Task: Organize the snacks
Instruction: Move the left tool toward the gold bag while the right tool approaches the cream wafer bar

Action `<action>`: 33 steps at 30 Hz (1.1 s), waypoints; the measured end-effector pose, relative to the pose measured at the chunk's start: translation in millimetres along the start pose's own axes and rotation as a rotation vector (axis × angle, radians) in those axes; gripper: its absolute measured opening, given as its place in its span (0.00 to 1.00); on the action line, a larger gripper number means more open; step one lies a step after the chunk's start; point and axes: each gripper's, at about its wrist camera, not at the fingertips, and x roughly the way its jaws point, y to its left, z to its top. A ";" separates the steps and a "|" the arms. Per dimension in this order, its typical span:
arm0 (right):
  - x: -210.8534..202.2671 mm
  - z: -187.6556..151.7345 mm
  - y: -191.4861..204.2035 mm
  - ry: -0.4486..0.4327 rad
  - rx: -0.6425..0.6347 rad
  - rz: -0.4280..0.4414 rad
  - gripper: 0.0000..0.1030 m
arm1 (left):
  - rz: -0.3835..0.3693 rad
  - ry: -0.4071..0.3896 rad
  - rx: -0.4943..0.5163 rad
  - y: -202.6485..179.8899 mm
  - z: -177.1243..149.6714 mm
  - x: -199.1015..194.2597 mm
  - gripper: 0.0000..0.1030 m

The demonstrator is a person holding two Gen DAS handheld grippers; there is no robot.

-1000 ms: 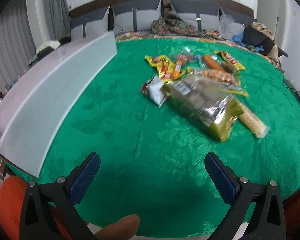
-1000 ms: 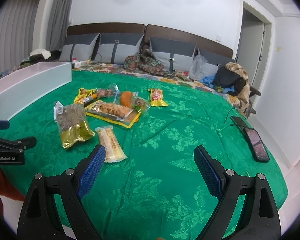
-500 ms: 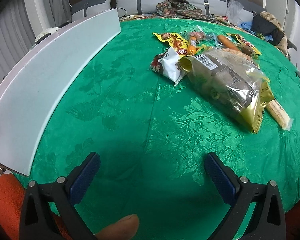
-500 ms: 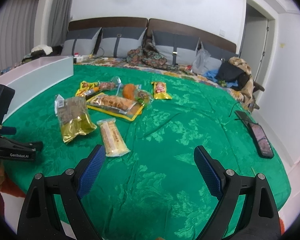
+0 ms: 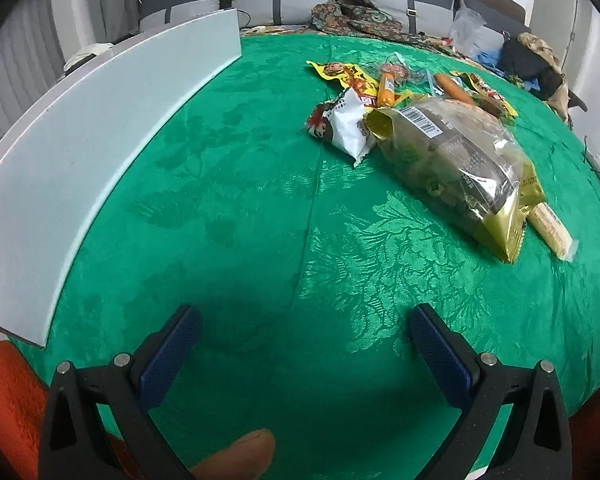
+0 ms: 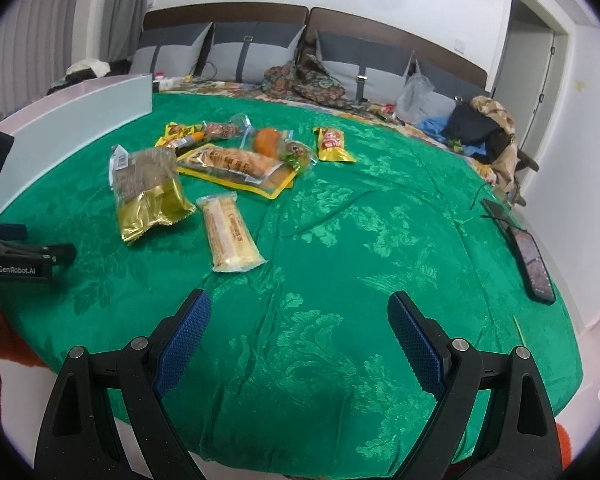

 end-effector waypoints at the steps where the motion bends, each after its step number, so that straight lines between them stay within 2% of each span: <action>1: -0.6 0.1 -0.7 0.001 -0.002 -0.009 0.90 | -0.004 0.004 0.005 0.6 0.2 0.1 1.00; 7: -7.9 -1.2 -5.7 -0.006 0.002 -0.052 0.90 | -0.017 0.031 0.020 3.1 2.8 1.5 1.00; 12: -4.4 2.8 -5.4 -0.035 0.003 -0.069 0.90 | -0.004 0.016 0.000 2.6 2.1 1.4 1.00; 16: 6.0 6.5 -19.3 -0.043 0.091 -0.036 0.90 | -0.007 0.010 0.006 3.5 0.6 0.9 1.00; 19: 12.1 5.3 -26.5 -0.008 0.130 -0.058 0.90 | -0.013 0.008 0.014 4.8 -1.7 -0.3 1.00; 23: 7.2 4.4 -33.9 -0.018 0.162 -0.058 0.90 | -0.017 -0.006 0.020 5.6 -3.6 -1.6 1.00; 33: 13.0 5.7 -12.8 -0.011 0.068 -0.033 0.90 | -0.022 -0.022 0.026 6.4 -5.2 -2.6 1.00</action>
